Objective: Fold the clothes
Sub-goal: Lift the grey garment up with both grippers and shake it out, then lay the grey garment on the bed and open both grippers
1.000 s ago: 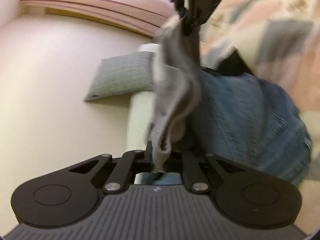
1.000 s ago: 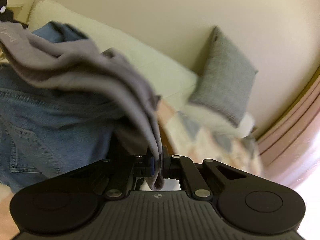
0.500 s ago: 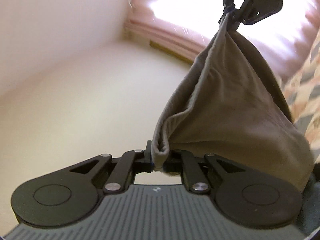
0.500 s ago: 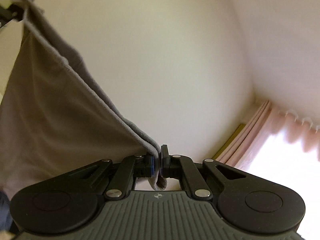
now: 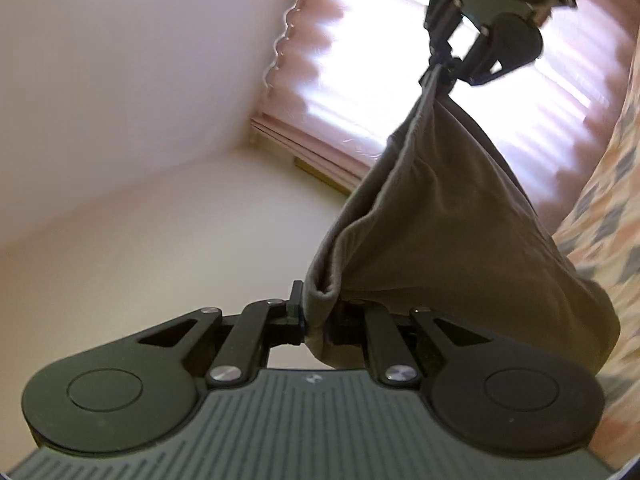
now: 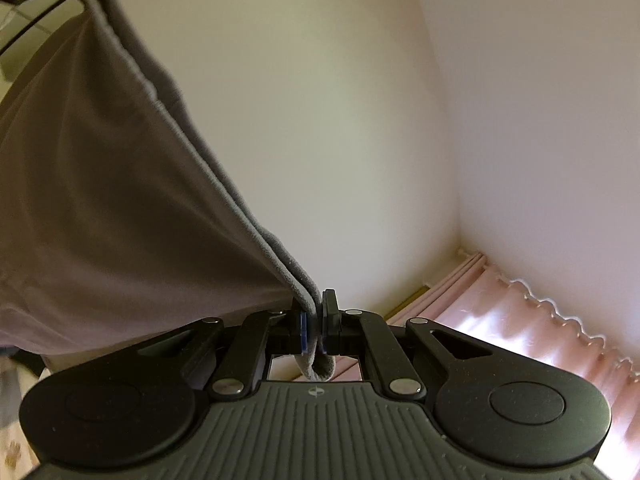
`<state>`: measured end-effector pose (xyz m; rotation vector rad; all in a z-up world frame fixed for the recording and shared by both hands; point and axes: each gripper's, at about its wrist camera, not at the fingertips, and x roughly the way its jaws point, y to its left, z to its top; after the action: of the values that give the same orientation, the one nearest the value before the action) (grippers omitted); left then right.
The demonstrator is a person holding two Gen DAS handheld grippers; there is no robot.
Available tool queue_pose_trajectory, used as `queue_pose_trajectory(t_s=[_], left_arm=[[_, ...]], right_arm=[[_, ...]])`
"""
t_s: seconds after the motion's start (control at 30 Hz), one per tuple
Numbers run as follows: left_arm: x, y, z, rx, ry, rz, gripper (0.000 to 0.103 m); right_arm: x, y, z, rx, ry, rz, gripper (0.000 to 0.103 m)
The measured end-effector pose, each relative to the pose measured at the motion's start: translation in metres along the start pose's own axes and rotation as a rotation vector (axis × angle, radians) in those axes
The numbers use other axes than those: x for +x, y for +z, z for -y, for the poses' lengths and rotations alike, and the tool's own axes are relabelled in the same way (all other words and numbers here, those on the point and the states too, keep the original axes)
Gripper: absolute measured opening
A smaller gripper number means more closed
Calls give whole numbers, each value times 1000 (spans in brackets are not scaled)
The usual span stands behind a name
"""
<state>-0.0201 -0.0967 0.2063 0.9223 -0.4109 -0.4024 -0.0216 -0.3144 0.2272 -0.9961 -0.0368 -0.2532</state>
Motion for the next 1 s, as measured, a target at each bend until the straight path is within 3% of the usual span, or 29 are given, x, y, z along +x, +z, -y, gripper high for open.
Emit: queue_pose_trajectory(t_s=[0.07, 0.27, 0.37, 0.43, 0.5, 0.63, 0.7, 0.77, 0.9, 1.0], left_arm=[[1, 0, 3, -43, -54, -19, 9], [79, -73, 93, -95, -300, -257, 9], [107, -89, 118, -83, -287, -333, 8], [107, -75, 106, -109, -237, -325, 8], [99, -49, 85, -132, -167, -291, 4], [44, 16, 72, -113, -24, -240, 1], [2, 46, 96, -94, -2, -239, 0], [-45, 73, 138, -96, -41, -265, 0], [-147, 113, 266, -158, -240, -414, 0], [-182, 93, 333, -259, -387, -587, 6]], right_arm=[[13, -13, -16, 3, 51, -55, 4], [93, -69, -103, 17, 235, -282, 4], [131, -96, -144, 20, 316, -388, 3], [138, -94, -150, -4, 258, -359, 3], [132, -85, -128, 35, 173, -298, 4], [84, -88, -74, 118, 80, -197, 4], [45, -104, -58, 114, 74, -167, 4], [-8, -143, -63, 79, 142, -161, 4], [-121, -248, -110, -14, 384, -218, 4], [-204, -329, -161, -41, 606, -329, 4]])
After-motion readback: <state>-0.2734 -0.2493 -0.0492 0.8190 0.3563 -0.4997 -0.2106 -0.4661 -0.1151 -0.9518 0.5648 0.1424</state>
